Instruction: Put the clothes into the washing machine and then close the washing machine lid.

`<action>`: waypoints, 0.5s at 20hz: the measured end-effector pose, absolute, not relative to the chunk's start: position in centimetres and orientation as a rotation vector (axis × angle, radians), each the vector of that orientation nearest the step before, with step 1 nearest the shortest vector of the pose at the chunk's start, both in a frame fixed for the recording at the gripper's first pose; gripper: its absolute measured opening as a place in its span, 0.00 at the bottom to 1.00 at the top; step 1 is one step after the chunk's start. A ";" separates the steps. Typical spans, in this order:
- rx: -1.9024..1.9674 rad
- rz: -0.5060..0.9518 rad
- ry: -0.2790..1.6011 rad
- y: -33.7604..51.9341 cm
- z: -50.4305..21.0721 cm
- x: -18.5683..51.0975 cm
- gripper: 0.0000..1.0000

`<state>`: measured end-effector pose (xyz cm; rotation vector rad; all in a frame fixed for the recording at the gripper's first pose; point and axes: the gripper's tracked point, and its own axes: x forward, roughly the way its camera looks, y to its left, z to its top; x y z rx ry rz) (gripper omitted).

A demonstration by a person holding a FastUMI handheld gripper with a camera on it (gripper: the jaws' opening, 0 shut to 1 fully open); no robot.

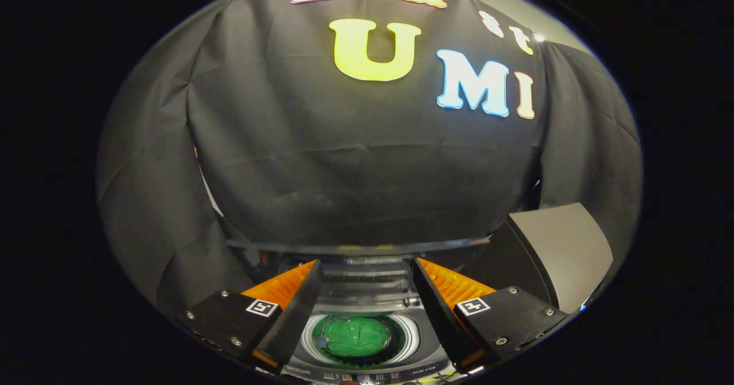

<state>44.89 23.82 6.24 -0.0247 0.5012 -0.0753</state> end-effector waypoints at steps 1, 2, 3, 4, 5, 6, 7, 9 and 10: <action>-0.033 -0.082 0.496 23.1 6.5 46.2 0.97; -0.043 -0.087 0.494 22.3 6.7 47.2 0.97; -0.053 -0.092 0.490 22.0 7.0 47.9 0.98; -0.050 -0.089 0.495 21.9 7.1 48.9 0.97; -0.042 -0.087 0.506 21.6 6.6 49.9 0.97; -0.039 -0.086 0.518 21.2 6.0 50.7 0.97; -0.044 -0.087 0.534 20.8 5.2 51.4 0.98; -0.066 -0.080 0.571 20.8 3.7 52.5 0.97; -0.072 -0.069 0.584 20.8 3.2 52.9 0.98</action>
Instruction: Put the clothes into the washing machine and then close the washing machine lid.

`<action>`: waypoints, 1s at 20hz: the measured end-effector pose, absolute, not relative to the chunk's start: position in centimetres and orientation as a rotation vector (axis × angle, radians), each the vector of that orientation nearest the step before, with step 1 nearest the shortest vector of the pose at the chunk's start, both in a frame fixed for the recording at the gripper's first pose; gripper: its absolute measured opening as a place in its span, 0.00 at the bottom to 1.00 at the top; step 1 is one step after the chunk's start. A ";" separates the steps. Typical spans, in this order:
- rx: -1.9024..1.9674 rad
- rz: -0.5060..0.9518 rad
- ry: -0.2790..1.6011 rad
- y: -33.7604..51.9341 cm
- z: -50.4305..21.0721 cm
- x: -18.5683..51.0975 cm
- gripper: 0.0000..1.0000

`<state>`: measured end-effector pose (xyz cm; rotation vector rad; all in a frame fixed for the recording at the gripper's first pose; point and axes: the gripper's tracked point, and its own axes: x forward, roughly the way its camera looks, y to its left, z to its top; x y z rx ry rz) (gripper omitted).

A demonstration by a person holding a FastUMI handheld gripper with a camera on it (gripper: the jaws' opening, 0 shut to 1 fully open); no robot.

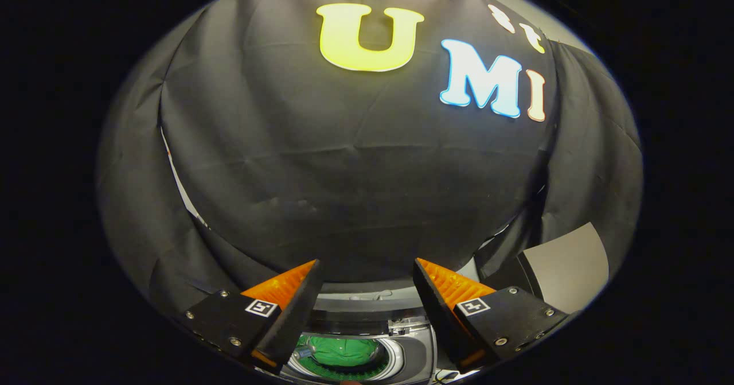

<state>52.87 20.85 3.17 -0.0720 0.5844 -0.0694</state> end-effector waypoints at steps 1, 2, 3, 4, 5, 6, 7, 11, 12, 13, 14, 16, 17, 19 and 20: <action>-0.073 -0.059 0.595 21.0 2.4 53.2 0.98; -0.066 -0.045 0.604 21.4 1.8 53.4 0.98; -0.055 -0.038 0.615 21.7 1.1 53.4 0.98; -0.042 -0.033 0.625 21.9 0.6 53.4 0.98; -0.030 -0.027 0.628 22.1 0.2 53.5 0.98; -0.026 -0.023 0.631 22.2 0.0 53.5 0.98; -0.021 -0.020 0.631 22.4 0.0 53.4 0.98; 0.008 -0.014 0.635 23.1 -0.2 53.4 0.97; 0.018 -0.016 0.633 23.1 -0.2 53.4 0.96; 0.018 -0.014 0.623 23.0 -0.1 53.4 0.96; 0.019 -0.013 0.618 23.0 -0.1 53.5 0.96; 0.021 -0.009 0.613 23.2 -0.2 53.3 0.96; 0.021 -0.004 0.615 23.2 -0.3 53.1 0.96; 0.021 0.001 0.613 23.2 -0.2 52.7 0.96; 0.022 0.003 0.609 23.3 -0.2 52.4 0.97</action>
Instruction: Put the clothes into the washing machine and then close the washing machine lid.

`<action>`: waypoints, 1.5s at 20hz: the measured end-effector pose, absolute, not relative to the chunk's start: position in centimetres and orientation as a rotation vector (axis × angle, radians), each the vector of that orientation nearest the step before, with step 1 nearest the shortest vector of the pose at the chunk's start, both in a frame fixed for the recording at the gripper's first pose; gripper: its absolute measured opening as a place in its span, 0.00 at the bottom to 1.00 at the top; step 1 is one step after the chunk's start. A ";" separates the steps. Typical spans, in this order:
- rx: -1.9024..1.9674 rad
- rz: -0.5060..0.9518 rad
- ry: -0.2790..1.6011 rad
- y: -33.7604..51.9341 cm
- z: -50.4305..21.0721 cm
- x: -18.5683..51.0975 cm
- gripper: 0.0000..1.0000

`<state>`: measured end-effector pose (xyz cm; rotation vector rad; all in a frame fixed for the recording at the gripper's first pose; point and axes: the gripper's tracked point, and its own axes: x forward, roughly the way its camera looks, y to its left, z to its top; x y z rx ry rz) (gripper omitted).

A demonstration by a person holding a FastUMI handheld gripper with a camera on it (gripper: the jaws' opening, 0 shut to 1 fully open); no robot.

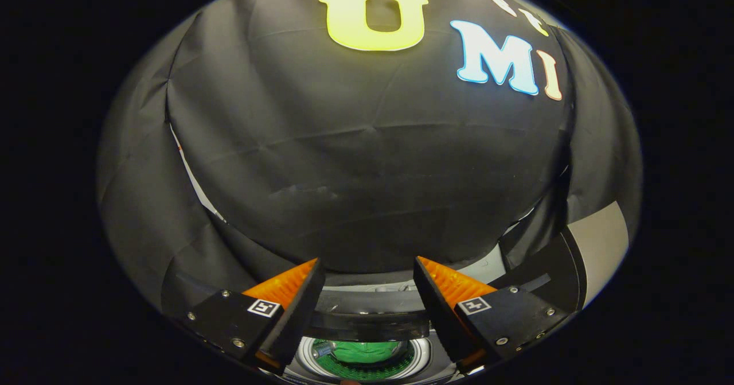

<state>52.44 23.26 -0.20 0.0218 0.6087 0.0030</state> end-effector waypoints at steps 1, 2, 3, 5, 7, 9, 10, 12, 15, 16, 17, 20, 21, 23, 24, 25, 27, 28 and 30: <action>0.021 0.006 0.602 23.3 -0.2 52.1 0.96; 0.021 0.008 0.596 23.3 -0.2 51.7 0.97; 0.021 0.009 0.590 23.4 -0.1 51.4 0.97; 0.020 0.009 0.583 23.3 -0.1 50.9 0.97; 0.018 0.012 0.580 23.4 -0.1 50.3 0.97; 0.018 0.015 0.575 23.4 -0.1 49.7 0.97; 0.018 0.016 0.573 23.4 -0.1 49.4 0.97; 0.018 0.021 0.567 23.4 -0.2 48.8 0.97; 0.022 0.028 0.556 23.5 -0.3 48.0 0.97; 0.021 0.030 0.554 23.5 -0.3 47.7 0.96; 0.021 0.033 0.553 23.5 -0.4 47.5 0.96; 0.024 0.045 0.546 23.7 -0.4 46.8 0.96; 0.025 0.047 0.542 23.7 -0.6 46.5 0.96; 0.026 0.050 0.538 23.8 -0.7 46.1 0.97; 0.026 0.051 0.536 23.7 -0.7 45.8 0.97; 0.026 0.052 0.535 23.8 -0.7 45.7 0.96; 0.025 0.051 0.533 23.7 -1.0 45.4 0.96; 0.026 0.051 0.532 23.6 -1.0 45.2 0.97; 0.024 0.059 0.523 23.7 -1.3 44.5 0.97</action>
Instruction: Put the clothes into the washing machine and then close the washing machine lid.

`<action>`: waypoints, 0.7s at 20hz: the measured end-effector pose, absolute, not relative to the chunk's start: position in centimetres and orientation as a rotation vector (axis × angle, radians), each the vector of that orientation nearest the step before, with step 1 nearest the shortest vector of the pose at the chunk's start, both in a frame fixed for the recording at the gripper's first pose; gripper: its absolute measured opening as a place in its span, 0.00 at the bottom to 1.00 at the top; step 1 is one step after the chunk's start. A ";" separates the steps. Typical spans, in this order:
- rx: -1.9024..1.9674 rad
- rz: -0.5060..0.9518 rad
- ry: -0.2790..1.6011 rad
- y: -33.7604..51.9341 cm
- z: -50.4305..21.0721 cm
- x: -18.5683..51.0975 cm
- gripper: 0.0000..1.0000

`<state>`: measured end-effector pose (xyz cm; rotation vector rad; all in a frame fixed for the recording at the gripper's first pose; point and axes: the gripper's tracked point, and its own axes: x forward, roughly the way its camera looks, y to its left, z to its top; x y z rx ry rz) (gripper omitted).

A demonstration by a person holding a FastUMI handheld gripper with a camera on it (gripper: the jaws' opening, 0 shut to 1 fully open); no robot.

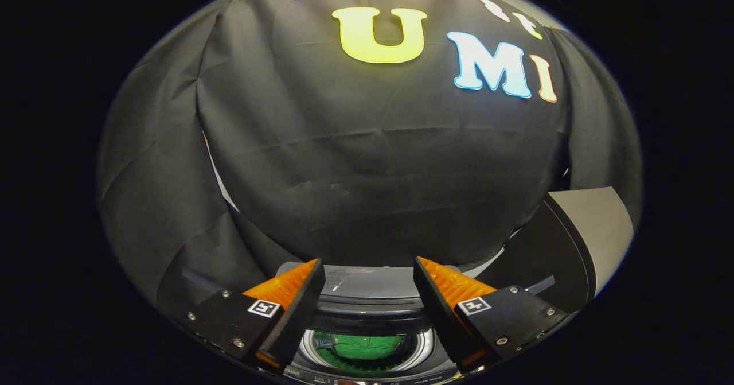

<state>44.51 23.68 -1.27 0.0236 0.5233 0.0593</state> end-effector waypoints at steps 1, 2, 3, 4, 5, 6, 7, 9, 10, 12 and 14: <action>0.028 0.064 0.516 23.8 -1.5 43.9 0.97; 0.027 0.066 0.509 23.8 -1.6 43.4 0.96; 0.027 0.066 0.505 23.9 -2.0 42.8 0.96; 0.027 0.066 0.502 23.9 -2.3 42.2 0.97; 0.026 0.068 0.497 24.0 -2.5 41.7 0.96; 0.027 0.071 0.493 24.0 -2.8 41.1 0.96; 0.031 0.073 0.491 24.0 -3.3 40.4 0.96; 0.037 0.070 0.492 24.0 -4.2 39.2 0.96; 0.043 0.069 0.507 24.0 -5.1 38.8 0.96; 0.066 0.075 0.534 24.8 -6.8 37.5 0.96; 0.062 0.078 0.544 25.3 -7.8 36.5 0.96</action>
